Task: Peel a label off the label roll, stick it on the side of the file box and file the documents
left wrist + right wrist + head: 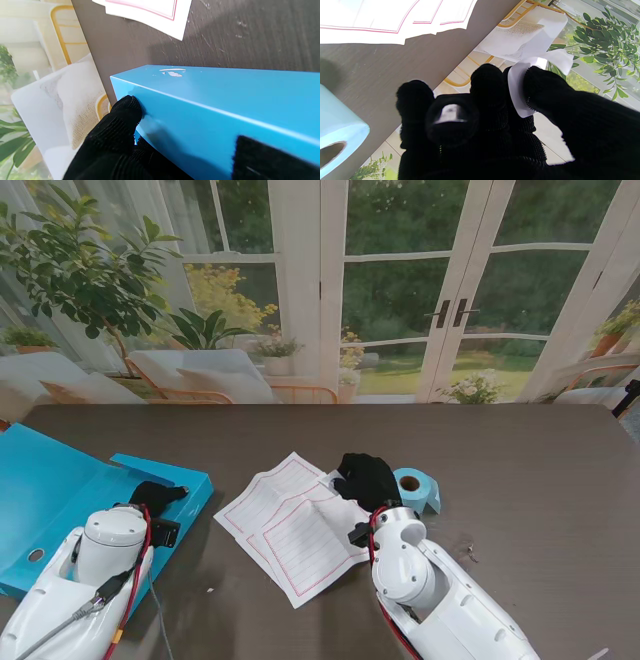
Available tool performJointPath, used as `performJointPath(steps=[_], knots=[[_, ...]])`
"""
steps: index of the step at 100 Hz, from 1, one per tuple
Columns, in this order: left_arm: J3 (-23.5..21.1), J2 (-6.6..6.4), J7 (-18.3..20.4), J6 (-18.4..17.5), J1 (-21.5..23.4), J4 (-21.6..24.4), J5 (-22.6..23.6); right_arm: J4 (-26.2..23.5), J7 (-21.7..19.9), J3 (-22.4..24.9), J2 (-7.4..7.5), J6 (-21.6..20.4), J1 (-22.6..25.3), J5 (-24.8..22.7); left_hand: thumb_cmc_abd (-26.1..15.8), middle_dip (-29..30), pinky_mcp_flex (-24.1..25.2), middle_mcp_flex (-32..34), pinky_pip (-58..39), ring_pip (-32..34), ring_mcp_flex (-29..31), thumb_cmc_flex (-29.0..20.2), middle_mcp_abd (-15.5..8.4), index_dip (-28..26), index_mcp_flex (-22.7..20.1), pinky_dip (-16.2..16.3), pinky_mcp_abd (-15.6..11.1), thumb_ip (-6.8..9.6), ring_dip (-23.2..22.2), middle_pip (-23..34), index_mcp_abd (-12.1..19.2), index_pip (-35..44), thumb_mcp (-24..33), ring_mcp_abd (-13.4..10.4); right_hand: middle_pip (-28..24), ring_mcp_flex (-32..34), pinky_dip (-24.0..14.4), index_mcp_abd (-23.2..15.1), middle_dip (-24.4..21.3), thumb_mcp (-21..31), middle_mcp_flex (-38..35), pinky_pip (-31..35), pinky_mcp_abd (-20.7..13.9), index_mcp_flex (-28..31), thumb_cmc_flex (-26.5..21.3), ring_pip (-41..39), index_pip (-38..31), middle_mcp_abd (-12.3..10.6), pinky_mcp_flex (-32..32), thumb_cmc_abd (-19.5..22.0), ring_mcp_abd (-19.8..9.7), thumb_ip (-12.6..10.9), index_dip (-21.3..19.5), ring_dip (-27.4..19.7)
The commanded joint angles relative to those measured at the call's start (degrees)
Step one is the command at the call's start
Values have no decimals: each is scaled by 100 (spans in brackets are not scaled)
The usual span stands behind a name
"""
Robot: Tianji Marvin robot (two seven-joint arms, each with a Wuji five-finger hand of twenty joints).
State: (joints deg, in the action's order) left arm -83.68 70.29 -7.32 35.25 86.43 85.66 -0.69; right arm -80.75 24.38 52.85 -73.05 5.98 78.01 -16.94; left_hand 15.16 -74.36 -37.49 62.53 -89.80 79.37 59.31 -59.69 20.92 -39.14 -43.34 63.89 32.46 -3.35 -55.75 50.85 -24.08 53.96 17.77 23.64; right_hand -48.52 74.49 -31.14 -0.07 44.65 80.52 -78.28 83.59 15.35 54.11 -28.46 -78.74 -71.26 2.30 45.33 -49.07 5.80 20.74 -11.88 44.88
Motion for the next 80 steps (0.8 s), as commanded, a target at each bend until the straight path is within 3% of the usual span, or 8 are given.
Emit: performJointPath(steps=[1, 10, 34, 80], knots=[[-2, 14, 173, 22, 18, 92, 39, 0, -53, -16, -56, -31, -23, 21, -467, -156, -373, 361, -645, 794, 516, -45, -281, -352, -180, -132, -88, 318, 81, 355, -58, 454, 256, -450, -15, 69, -134, -69, 66, 499, -278, 75, 39, -33, -165, -32, -91, 190, 1464, 5, -156, 126, -90, -32], [-44, 48, 131, 4, 32, 126, -157, 14, -37, -19, -63, -41, -35, 32, -621, -188, -665, 524, -875, 953, 730, 44, -415, -593, -302, -384, -129, 426, 200, 529, 8, 603, 128, -603, -18, 70, -137, -68, 63, 498, -274, 73, 38, -35, -162, -21, -94, 191, 1457, 6, -148, 127, -87, -39], [-187, 130, -23, -151, 93, 267, -694, -10, -33, -7, -71, -31, -41, 66, -544, -185, -591, 423, -862, 923, 581, -59, -279, -536, -262, -447, -51, 449, 177, 439, -33, 501, 134, -409, -25, 69, -142, -66, 50, 498, -250, 63, 41, -41, -170, 4, -94, 209, 1422, -1, -126, 125, -81, -54], [-236, 14, 392, -349, 302, 901, -1108, 178, 180, -362, -274, 97, -551, 180, -517, -246, -524, 360, -868, 972, 503, -118, -222, -522, -236, -382, -55, 469, 94, 423, -31, 471, 133, -340, -34, 61, -146, -87, 10, 501, -186, 43, 46, -66, -167, 84, -73, 218, 1330, 2, -77, 123, -60, -97]])
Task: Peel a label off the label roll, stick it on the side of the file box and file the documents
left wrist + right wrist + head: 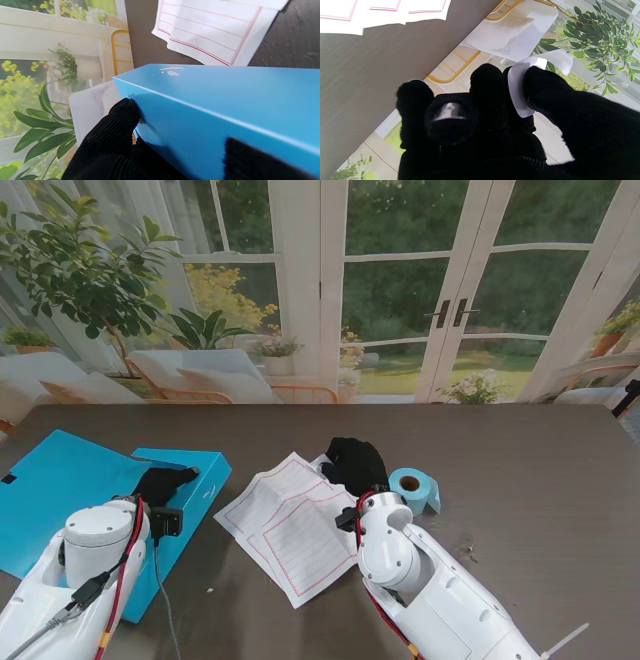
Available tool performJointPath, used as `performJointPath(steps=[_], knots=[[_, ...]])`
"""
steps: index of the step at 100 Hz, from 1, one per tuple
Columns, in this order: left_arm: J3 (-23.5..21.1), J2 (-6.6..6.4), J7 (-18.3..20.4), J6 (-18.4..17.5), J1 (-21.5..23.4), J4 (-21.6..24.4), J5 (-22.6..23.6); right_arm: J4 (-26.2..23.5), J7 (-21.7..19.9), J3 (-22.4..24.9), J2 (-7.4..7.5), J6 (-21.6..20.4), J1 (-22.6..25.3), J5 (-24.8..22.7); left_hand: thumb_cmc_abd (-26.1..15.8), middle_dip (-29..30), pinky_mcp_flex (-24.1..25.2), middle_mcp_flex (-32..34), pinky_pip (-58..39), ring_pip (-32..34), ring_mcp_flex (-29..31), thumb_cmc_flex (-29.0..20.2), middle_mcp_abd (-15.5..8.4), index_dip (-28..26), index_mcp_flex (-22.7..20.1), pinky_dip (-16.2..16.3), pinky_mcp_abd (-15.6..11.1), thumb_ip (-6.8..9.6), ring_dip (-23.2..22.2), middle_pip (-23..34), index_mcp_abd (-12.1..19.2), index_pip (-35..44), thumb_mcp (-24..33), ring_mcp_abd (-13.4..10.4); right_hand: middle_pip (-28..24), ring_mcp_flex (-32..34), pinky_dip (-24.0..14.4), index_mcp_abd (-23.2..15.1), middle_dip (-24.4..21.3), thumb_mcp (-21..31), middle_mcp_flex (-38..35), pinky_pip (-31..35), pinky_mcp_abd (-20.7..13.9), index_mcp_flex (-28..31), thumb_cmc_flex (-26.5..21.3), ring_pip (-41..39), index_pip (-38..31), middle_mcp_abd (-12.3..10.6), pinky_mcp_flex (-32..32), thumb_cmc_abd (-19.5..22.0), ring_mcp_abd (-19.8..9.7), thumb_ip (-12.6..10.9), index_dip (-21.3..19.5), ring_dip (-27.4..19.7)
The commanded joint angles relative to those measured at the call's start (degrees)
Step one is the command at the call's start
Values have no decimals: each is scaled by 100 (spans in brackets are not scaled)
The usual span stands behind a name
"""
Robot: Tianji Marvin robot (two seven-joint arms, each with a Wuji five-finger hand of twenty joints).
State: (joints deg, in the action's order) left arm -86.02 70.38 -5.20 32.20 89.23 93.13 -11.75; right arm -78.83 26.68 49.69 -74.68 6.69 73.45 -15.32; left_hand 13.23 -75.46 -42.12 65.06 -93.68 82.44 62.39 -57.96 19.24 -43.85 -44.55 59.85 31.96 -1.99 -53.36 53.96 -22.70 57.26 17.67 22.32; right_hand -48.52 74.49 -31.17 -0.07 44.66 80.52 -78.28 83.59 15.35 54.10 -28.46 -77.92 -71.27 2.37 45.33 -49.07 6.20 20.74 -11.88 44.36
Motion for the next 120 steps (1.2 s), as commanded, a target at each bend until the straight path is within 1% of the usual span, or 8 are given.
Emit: performJointPath(steps=[1, 31, 66, 78, 90, 100, 105, 120], knots=[[-4, 3, 190, -46, 27, 166, -9, -7, -44, -57, -118, 30, -109, 24, -316, -136, -61, 105, -480, 664, 194, -298, -54, -52, -115, 24, -5, 332, -146, 111, -169, 141, 142, -207, -32, 62, -143, -87, 7, 500, -180, 41, 46, -65, -166, 5, -72, 212, 1324, 1, -114, 123, -59, -46], [-42, -98, 556, -130, 126, 446, -170, 297, 195, -386, -348, 82, -525, 148, -335, -140, 14, 77, -427, 624, 151, -340, -37, -47, -100, 71, -1, 306, -164, 74, -174, 110, 86, -179, -29, 61, -121, -154, -55, 499, -89, -10, 57, -114, -146, 206, -55, 197, 1143, 19, -67, 130, -38, -143], [-3, -134, 756, -136, 140, 644, -443, 641, 430, -662, -580, -101, -748, 360, -365, -133, 115, 48, -338, 565, 101, -366, -1, -46, -103, 143, 3, 310, -194, 28, -178, 71, 58, -119, 6, 51, -60, -233, -197, 493, 76, -95, 139, -157, -124, 519, -11, 223, 887, 38, 67, 137, 43, -292], [89, -100, 657, -160, 111, 680, -549, 743, 513, -734, -654, -140, -805, 403, -378, -129, 129, 35, -318, 550, 87, -388, 14, -46, -88, 167, 9, 300, -204, 12, -189, 51, 32, -111, 10, 47, -40, -243, -235, 466, 104, -116, 154, -158, -122, 600, -9, 223, 820, 60, 96, 131, 54, -330], [195, -13, 382, -191, 63, 680, -760, 758, 624, -773, -707, -211, -796, 437, -404, -122, 195, 5, -270, 511, 39, -434, 41, -36, -67, 196, 36, 272, -212, -16, -212, 18, -13, -75, 14, 40, -20, -265, -267, 443, 143, -131, 204, -158, -120, 699, 12, 237, 732, 73, 153, 123, 78, -375], [277, 55, 202, -197, 10, 663, -1006, 704, 631, -792, -699, -281, -766, 418, -433, -112, 286, -38, -196, 458, -22, -499, 82, -23, -46, 237, 70, 247, -228, -58, -237, -24, -73, -10, 22, 36, 11, -342, -309, 388, 229, -157, 235, -166, -95, 882, 34, 223, 583, 127, 225, 111, 104, -461], [316, 77, 147, -186, -14, 662, -1094, 660, 601, -793, -681, -331, -742, 418, -465, -113, 309, -50, -121, 425, -39, -595, 100, -33, -43, 338, 104, 237, -274, -76, -248, -50, -209, 13, 32, 30, 26, -367, -325, 348, 300, -178, 252, -172, -83, 1017, 46, 209, 475, 164, 249, 102, 114, -523], [404, 109, 79, -114, -85, 684, -1202, 700, 663, -829, -705, -466, -739, 395, -486, -111, 321, -53, -107, 419, -41, -597, 95, -41, -25, 362, 105, 248, -282, -77, -252, -52, -233, 30, 40, 28, 47, -395, -351, 302, 368, -186, 264, -164, -72, 1174, 75, 205, 391, 188, 256, 88, 137, -594]])
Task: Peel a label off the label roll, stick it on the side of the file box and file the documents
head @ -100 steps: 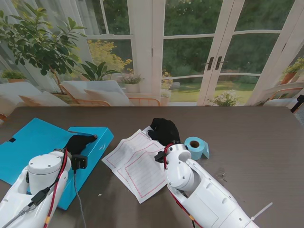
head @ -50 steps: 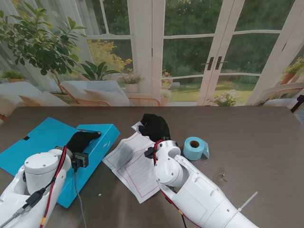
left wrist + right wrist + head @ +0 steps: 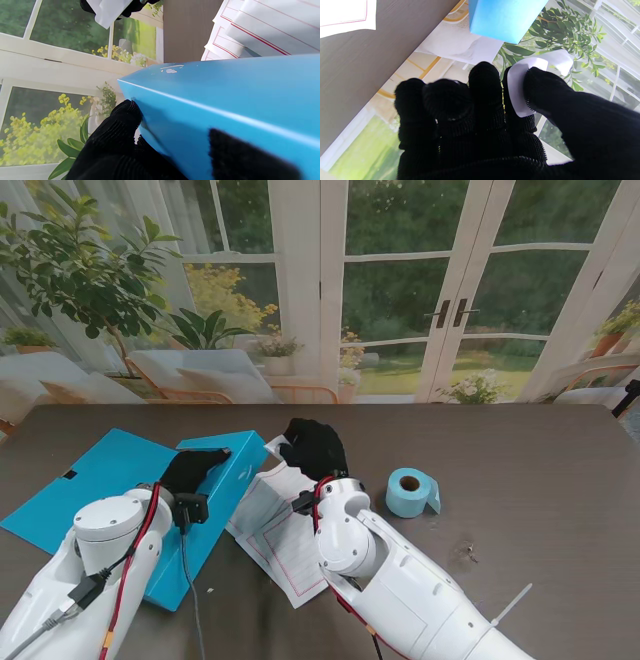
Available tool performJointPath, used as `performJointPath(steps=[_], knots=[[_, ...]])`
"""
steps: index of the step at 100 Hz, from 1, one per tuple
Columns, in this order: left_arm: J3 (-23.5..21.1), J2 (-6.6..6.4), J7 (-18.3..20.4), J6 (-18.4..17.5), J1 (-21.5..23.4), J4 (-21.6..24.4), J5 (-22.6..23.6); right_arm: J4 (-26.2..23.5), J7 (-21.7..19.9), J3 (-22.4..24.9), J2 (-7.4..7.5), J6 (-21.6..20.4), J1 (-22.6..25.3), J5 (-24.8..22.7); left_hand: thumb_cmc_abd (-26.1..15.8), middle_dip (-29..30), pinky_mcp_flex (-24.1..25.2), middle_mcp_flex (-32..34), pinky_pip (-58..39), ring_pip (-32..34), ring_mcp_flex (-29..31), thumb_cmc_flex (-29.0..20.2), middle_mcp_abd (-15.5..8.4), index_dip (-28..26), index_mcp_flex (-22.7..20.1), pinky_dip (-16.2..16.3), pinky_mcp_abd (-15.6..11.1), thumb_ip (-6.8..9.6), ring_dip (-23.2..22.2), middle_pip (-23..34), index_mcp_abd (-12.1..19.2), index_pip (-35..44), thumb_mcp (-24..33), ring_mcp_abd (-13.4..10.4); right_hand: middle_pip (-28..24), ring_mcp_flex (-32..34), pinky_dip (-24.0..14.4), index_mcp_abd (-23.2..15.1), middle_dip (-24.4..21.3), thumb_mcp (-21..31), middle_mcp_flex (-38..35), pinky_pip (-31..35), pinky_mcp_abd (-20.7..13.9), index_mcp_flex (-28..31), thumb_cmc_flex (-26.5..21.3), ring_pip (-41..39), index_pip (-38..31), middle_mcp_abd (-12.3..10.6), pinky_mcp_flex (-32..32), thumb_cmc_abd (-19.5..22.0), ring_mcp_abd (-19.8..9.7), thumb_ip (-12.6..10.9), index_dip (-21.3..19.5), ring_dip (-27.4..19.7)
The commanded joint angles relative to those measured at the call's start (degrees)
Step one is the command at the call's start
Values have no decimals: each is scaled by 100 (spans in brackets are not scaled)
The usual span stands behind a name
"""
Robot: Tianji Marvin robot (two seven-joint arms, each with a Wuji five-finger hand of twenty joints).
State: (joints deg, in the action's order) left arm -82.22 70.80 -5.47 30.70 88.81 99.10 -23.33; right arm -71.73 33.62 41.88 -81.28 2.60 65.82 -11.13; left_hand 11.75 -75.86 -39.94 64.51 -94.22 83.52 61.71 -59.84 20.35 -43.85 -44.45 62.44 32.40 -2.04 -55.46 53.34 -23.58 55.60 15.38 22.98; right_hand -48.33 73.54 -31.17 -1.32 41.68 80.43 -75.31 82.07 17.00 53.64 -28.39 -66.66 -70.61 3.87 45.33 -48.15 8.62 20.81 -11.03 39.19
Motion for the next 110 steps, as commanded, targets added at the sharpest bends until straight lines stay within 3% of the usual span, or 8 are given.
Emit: performJointPath(steps=[1, 55, 110], knots=[[27, 70, 102, 40, -46, 91, -54, 0, -24, -51, -50, -65, 20, -24, -341, -72, 103, 3, -52, 311, 27, -417, -16, -42, -33, 104, 62, 255, -72, -15, -163, 115, 1, -37, 21, 122, 48, -271, -54, 312, 72, -35, 99, -117, -82, 55, 9, 53, 386, 97, 14, 80, 52, -80], [72, 125, -58, 204, -43, 265, -259, 823, 314, -320, -360, -460, -236, 64, -408, -62, 58, 20, -54, 321, 69, -471, -6, -70, -14, 155, 104, 238, -72, -3, -197, 122, -83, -49, 292, 113, 124, -450, -353, 193, 414, -103, 176, 50, 26, 747, 273, 112, 65, 80, 132, 26, 305, -354], [83, 149, -166, 238, 7, 381, -305, 1123, 711, -501, -566, -641, -309, -93, -430, -53, 59, 11, -39, 324, 65, -501, 6, -75, -14, 175, 131, 244, -67, -4, -199, 105, -144, -36, 290, 119, 137, -480, -409, 188, 461, -92, 157, 124, 81, 798, 375, 128, 27, 76, 119, 15, 408, -357]])
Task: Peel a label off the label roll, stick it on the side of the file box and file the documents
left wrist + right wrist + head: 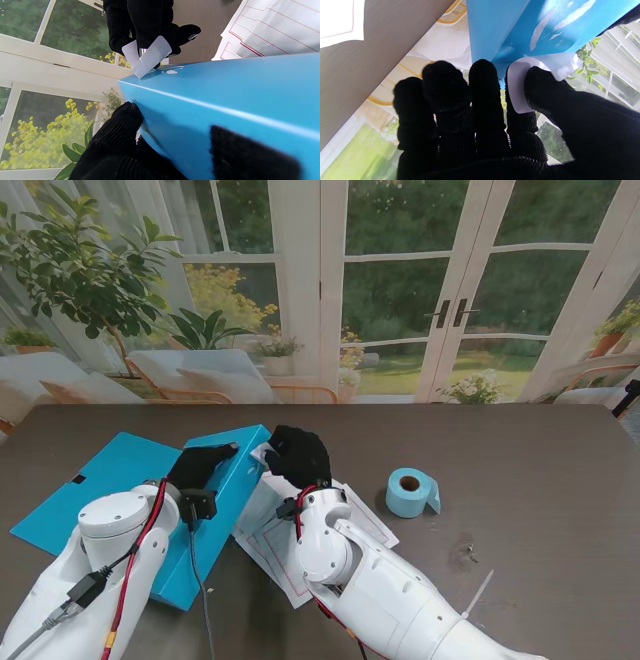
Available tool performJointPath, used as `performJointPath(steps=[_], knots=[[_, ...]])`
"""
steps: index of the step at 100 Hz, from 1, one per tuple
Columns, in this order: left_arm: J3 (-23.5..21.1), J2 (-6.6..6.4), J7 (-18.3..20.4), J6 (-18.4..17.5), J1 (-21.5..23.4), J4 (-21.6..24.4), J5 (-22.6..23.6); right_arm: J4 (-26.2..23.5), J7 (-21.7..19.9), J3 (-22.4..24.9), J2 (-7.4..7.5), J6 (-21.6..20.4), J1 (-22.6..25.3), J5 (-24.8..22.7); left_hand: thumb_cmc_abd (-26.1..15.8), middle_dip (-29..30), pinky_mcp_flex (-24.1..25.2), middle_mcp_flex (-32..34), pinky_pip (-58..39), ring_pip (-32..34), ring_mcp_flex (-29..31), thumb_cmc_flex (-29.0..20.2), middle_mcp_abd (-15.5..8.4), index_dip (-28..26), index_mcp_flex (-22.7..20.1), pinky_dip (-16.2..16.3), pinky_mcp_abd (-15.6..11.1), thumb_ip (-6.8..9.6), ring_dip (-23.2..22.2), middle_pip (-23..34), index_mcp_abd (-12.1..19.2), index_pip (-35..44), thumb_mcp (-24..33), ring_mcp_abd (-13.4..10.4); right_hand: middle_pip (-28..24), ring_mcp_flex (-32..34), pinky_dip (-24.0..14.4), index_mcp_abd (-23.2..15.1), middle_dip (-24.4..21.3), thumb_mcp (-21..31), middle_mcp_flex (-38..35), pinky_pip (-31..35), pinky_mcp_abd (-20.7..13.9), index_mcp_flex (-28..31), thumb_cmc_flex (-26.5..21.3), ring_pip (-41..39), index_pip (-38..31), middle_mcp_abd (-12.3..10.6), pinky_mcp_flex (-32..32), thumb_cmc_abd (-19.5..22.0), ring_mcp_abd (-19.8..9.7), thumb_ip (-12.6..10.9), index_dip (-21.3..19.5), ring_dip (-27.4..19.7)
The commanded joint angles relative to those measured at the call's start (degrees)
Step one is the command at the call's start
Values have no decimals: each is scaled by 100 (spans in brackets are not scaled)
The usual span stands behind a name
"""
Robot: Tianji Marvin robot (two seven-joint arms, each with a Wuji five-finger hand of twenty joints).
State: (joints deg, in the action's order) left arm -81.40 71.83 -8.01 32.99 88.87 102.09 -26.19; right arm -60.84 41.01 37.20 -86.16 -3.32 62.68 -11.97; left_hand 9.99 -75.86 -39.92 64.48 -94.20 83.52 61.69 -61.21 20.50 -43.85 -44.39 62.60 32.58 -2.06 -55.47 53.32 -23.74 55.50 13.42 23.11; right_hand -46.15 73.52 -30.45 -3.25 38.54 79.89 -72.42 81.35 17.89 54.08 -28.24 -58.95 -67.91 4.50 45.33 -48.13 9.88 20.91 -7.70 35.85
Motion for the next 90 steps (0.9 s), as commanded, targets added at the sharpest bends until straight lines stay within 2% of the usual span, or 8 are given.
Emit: performJointPath(steps=[1, 25, 35, 42, 60, 70, 90], knots=[[1, 45, 87, 10, 1, 82, -19, 39, -25, -35, -82, -51, 4, -7, -254, -53, 57, 14, -41, 323, 67, -363, -10, -75, -20, 159, 113, 246, -65, -2, -187, 114, 51, -48, 71, 121, 66, -287, -95, 239, 172, -20, 68, 80, 70, 26, 105, 66, 25, 73, -8, 6, 75, -22], [-26, 37, 117, 49, 8, 103, 4, 40, 10, -53, -97, -100, 37, -10, -265, -53, 56, 17, -38, 328, 71, -367, -2, -79, -15, 165, 113, 249, -65, 2, -182, 110, 37, -49, 53, 122, 65, -358, -107, 219, 185, -1, 66, 71, 113, 13, 115, 73, -9, 96, 20, 9, 93, -12], [-36, 31, 133, 61, 15, 111, 24, 40, 30, -62, -100, -113, 51, -26, -268, -54, 56, 19, -38, 330, 74, -373, -8, -82, -16, 166, 113, 251, -64, 4, -181, 112, 36, -58, 55, 114, 62, -602, -118, 179, 236, 9, 78, 37, 191, 14, 160, 83, -57, 134, 37, 9, 125, -11], [-39, 29, 140, 73, 15, 113, 49, 20, 25, -67, -84, -119, 72, -59, -266, -54, 56, 18, -37, 331, 75, -371, -8, -86, -17, 167, 113, 252, -64, 4, -182, 116, 31, -60, 37, 117, 49, -735, -119, 151, 277, 33, 105, 90, 263, 8, 244, 86, -109, 110, 60, -13, 291, -10], [-54, 30, 141, 115, 17, 131, 66, 35, 177, -66, -81, -160, 120, -198, -271, -55, 56, 11, -37, 330, 63, -377, -11, -87, -14, 169, 113, 254, -63, 4, -180, 115, 27, -60, 12, 124, 24, -794, -119, 52, 324, 89, 111, 247, 210, -20, 342, 73, -135, 127, 37, -44, 558, -4], [-62, 27, 156, 139, 15, 138, 65, 47, 267, -63, -87, -181, 134, -260, -271, -56, 55, 10, -36, 332, 62, -380, -10, -86, -10, 170, 113, 254, -64, 5, -180, 113, 23, -59, -3, 125, 18, -801, -120, 20, 325, 108, 110, 351, 100, -49, 373, 51, -145, -96, 9, -34, 654, 3], [-84, 17, 213, 195, 14, 148, 62, 118, 467, -70, -115, -252, 137, -388, -288, -57, 55, 2, -36, 332, 62, -381, -6, -87, -2, 172, 114, 250, -64, 1, -178, 111, 7, -60, -2, 132, 21, -790, -128, 128, 283, 135, 83, 624, -270, -90, 358, -40, -147, -824, -104, 45, 804, 3]])
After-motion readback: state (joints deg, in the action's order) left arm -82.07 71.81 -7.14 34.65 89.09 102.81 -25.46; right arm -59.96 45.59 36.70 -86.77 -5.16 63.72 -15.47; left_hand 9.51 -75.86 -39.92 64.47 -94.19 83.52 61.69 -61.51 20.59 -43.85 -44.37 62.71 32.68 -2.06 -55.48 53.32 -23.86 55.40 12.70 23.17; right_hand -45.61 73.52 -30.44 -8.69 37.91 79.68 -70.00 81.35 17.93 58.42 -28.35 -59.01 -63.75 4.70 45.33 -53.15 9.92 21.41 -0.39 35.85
